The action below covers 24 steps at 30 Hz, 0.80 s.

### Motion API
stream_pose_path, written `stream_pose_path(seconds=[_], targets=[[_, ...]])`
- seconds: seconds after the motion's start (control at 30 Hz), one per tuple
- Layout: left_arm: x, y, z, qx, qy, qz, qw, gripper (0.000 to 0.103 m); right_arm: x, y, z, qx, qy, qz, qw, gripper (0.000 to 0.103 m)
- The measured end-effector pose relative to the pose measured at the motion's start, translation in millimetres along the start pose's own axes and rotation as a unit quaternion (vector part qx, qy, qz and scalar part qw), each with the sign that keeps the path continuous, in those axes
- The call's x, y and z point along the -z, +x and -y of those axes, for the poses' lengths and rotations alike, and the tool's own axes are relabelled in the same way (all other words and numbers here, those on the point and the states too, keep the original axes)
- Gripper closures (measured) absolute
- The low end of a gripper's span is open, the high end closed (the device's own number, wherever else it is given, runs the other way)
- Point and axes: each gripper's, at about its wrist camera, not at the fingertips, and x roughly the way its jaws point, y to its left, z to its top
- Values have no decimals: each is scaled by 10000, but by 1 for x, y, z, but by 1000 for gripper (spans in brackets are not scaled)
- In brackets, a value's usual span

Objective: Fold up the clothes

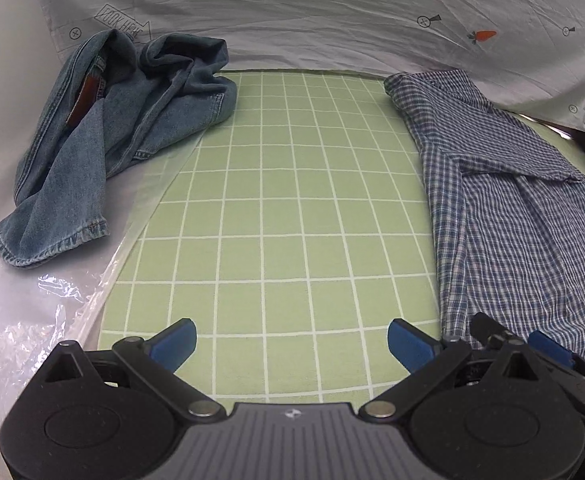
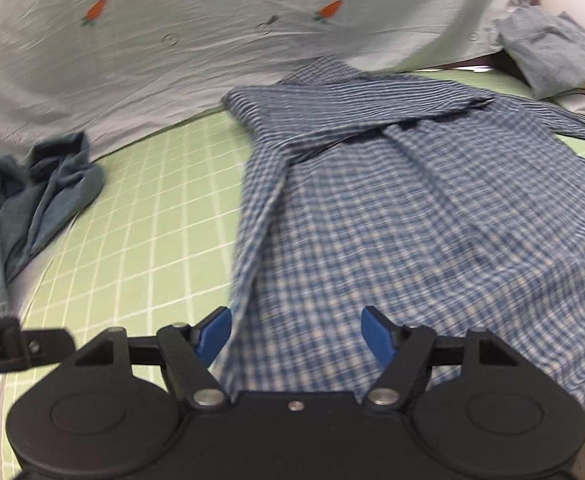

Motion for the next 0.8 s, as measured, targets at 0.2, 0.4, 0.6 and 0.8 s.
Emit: stream_pose_path(seconds=[0.2, 0.4, 0.6, 0.8], targets=[[3, -6, -11, -76, -110, 44, 9999, 2, 6, 16, -17, -81, -287, -282, 9992, 64], [0, -3, 10, -114, -365, 57, 9993, 2, 0, 16, -9, -562, -574, -367, 9961, 102], [-5, 1, 48, -76, -553, 84, 9984, 2, -26, -17, 45, -1137, -163, -95, 9933, 103], [-8, 5, 93, -13, -702, 94, 9975, 2, -69, -42, 146, -845, 314, 212, 9957, 103]])
